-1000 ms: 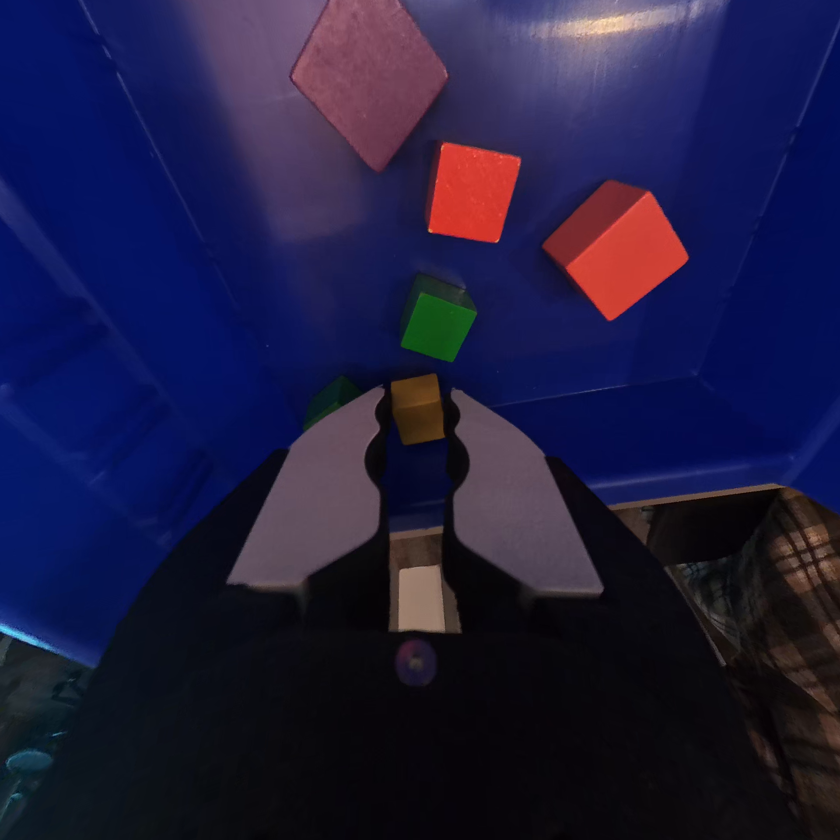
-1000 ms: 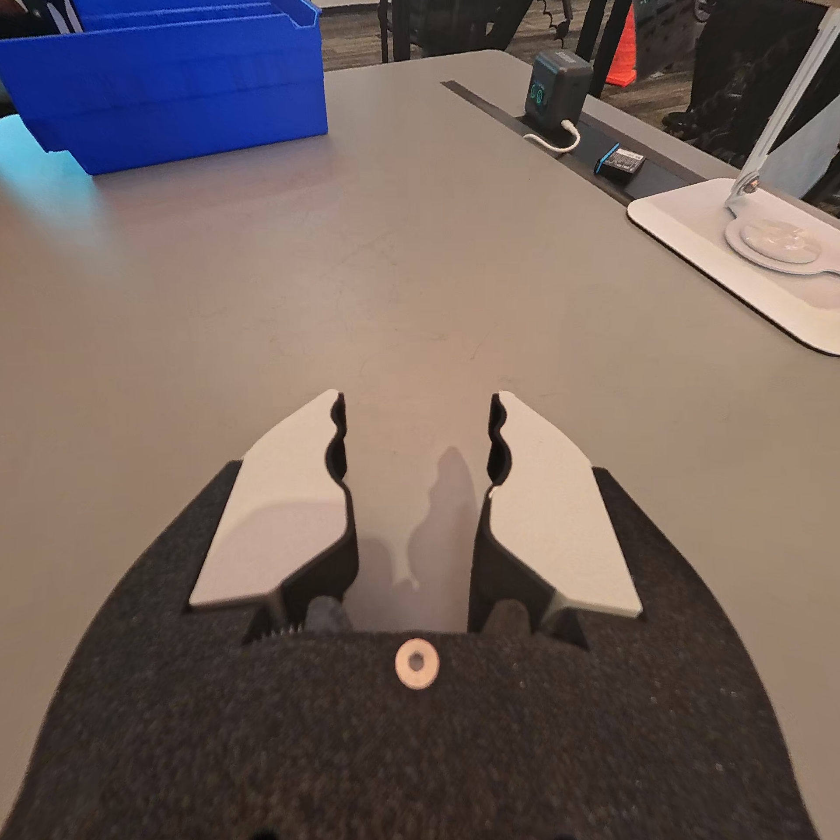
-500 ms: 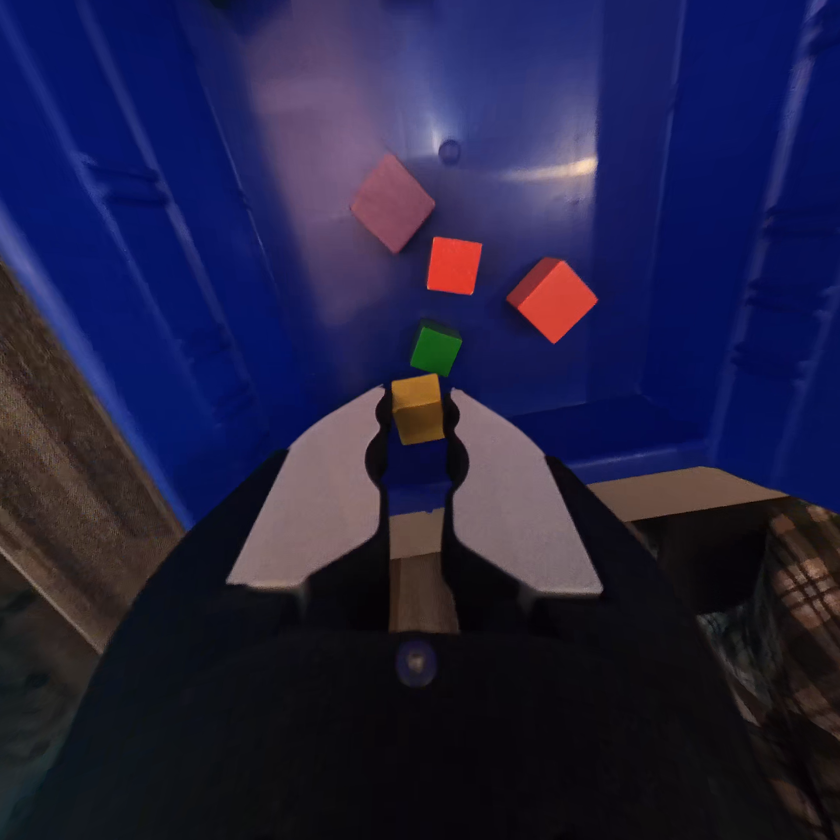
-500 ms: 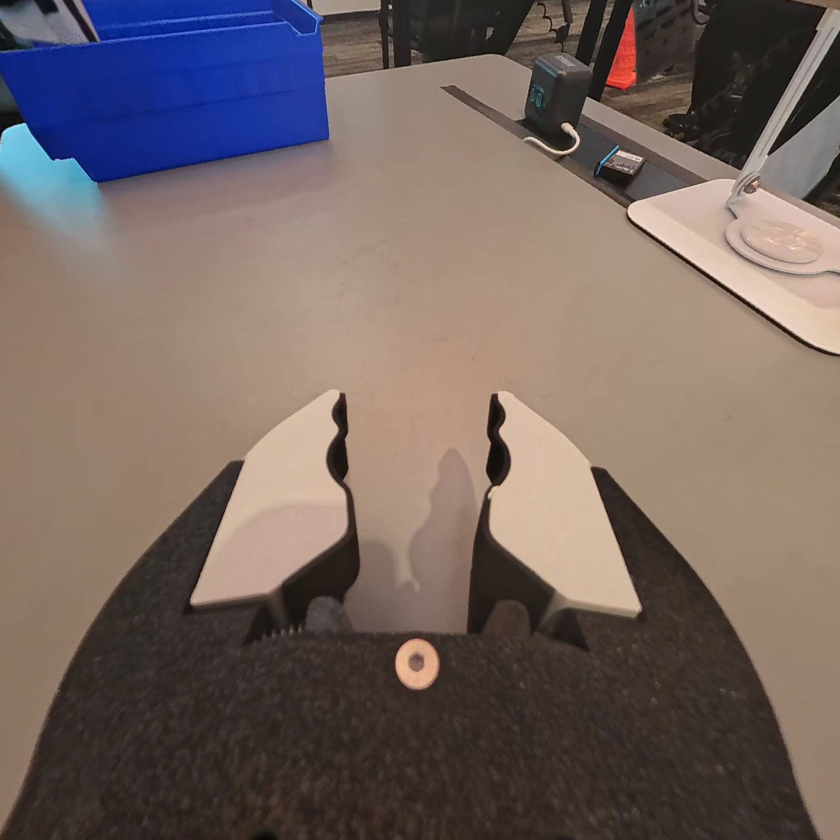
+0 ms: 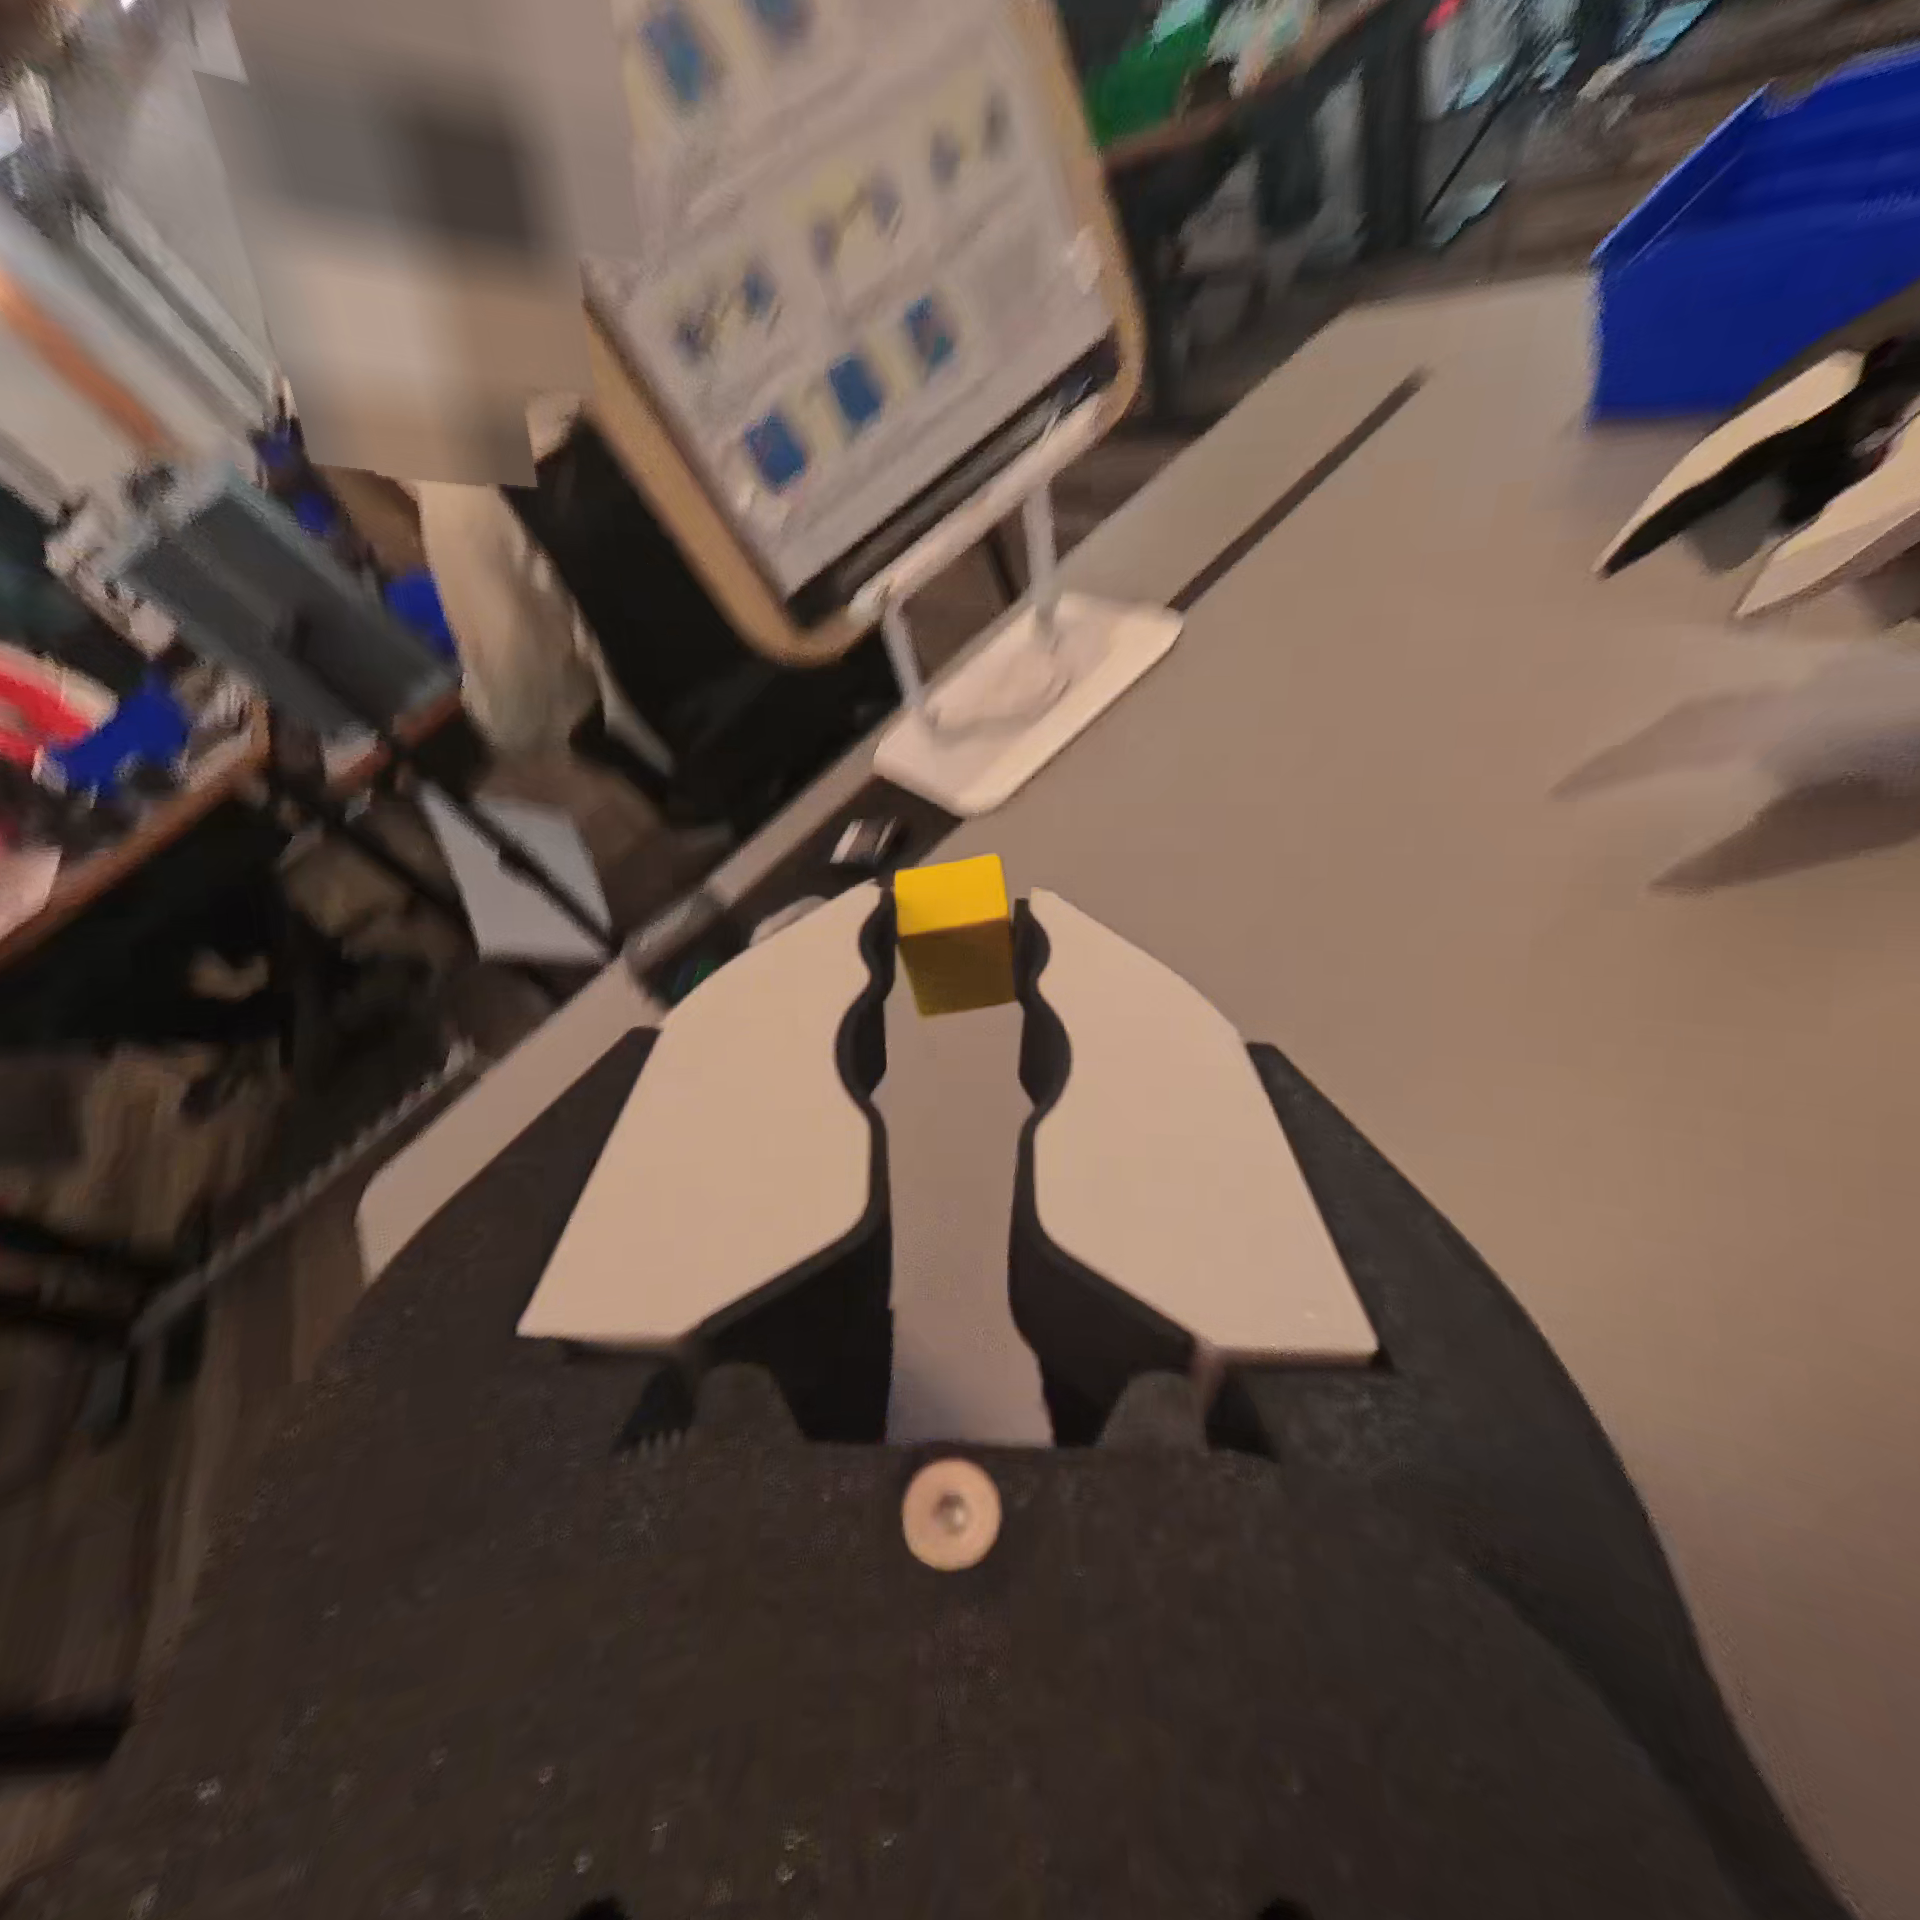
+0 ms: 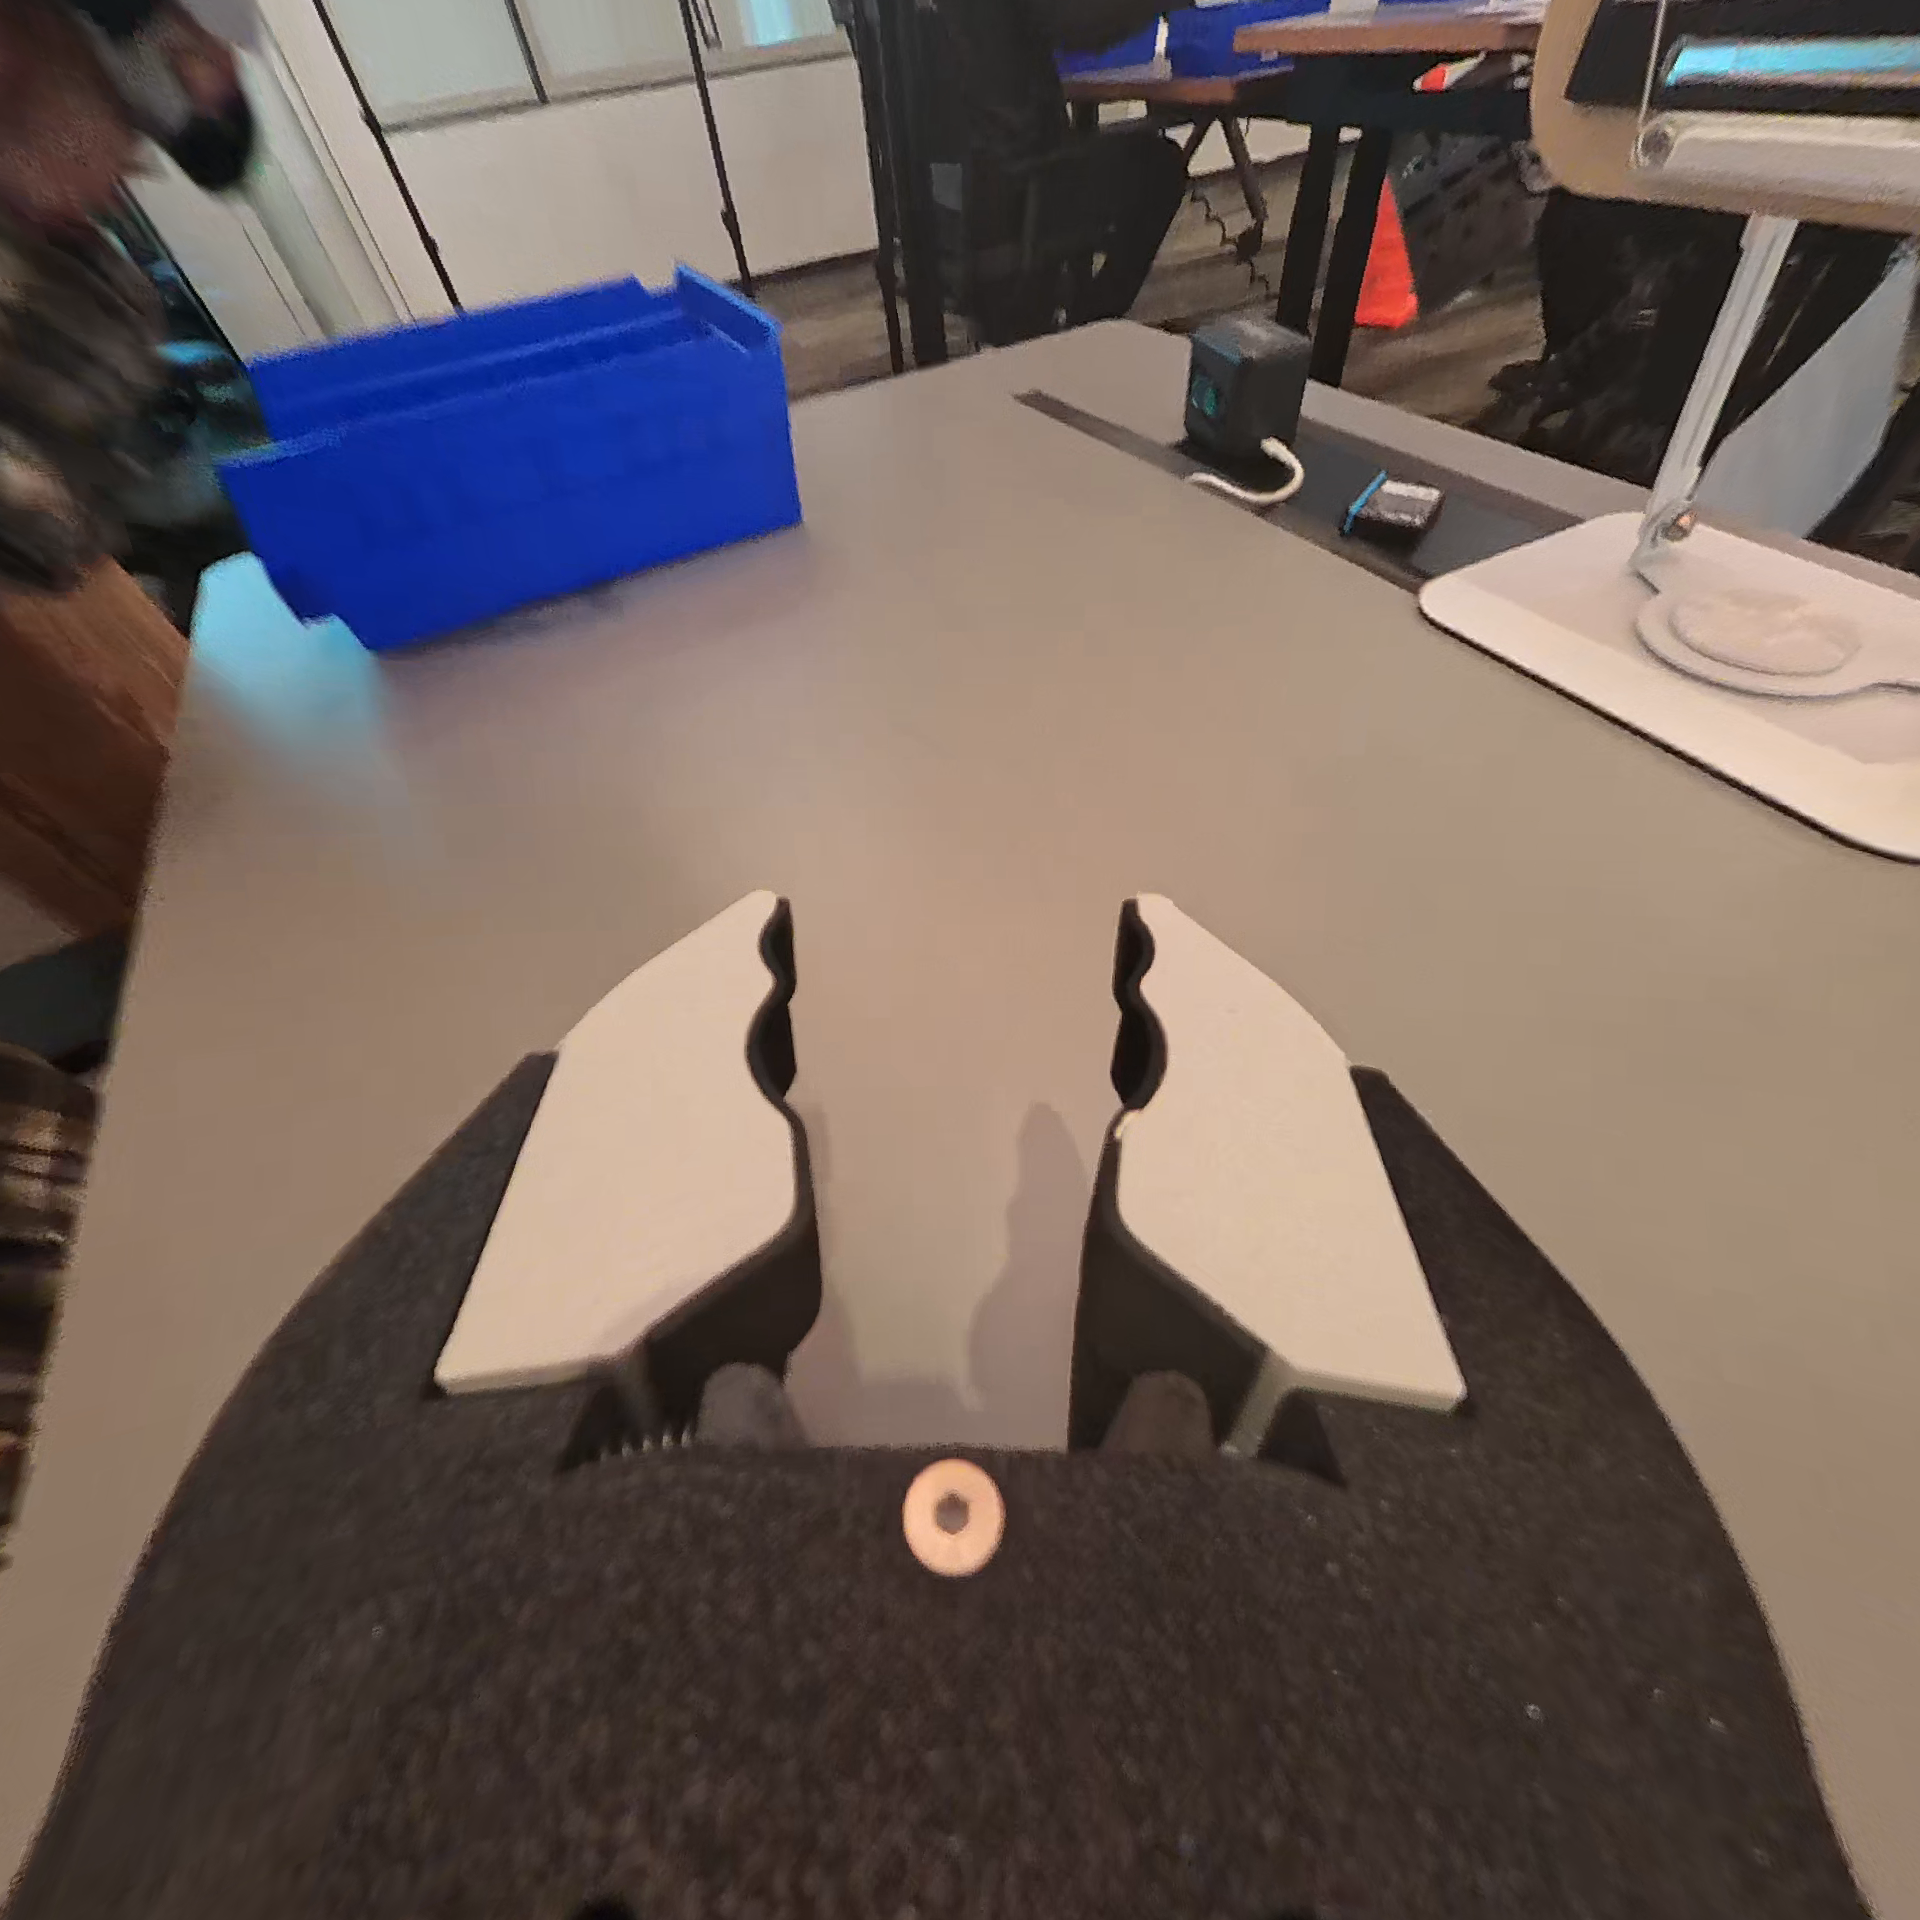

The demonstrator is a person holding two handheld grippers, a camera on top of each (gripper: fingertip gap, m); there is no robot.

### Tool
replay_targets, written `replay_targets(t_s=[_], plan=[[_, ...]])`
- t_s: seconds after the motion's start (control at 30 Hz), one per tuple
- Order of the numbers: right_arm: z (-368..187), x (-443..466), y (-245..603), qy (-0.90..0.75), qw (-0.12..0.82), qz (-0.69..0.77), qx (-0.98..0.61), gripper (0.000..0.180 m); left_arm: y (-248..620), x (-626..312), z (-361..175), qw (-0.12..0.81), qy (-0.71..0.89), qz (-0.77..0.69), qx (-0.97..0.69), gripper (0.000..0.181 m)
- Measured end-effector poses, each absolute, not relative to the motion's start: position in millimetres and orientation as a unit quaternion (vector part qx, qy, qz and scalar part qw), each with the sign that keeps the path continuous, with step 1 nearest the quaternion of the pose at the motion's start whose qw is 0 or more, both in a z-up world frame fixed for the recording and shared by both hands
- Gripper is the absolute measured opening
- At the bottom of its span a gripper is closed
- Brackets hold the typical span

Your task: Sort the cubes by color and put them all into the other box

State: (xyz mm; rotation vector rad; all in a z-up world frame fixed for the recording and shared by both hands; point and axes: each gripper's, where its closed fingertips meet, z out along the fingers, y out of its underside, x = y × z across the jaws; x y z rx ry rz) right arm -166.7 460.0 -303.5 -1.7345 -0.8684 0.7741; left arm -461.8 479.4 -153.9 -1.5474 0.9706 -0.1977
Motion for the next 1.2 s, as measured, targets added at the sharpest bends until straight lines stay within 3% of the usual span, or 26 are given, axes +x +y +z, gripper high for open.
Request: replay_targets(t_s=[0.3, 0.67, 1.1, 1.2], plan=[[-244.3, -169.0, 444.2, -0.189, 0.409, 0.580, -0.679, 0.061, 453.7, -292.0, -192.5, 0.660, 0.509, -0.248, -0.494, 0.021], [-250.6, -226.1, 432.6, -0.143, 0.157, 0.684, -0.698, 0.059, 427.5, -243.9, -232.5, 0.647, 0.554, -0.269, -0.449, 0.021], [-253.1, -254.5, 426.3, -0.172, 0.119, 0.684, -0.699, 0.045, 421.2, -241.7, -243.4, 0.646, 0.577, -0.233, -0.443, 0.021], [-252.1, -255.7, 423.2, -0.177, 0.114, 0.687, -0.695, 0.031, 419.7, -241.1, -242.2, 0.648, 0.576, -0.234, -0.440, 0.021]])
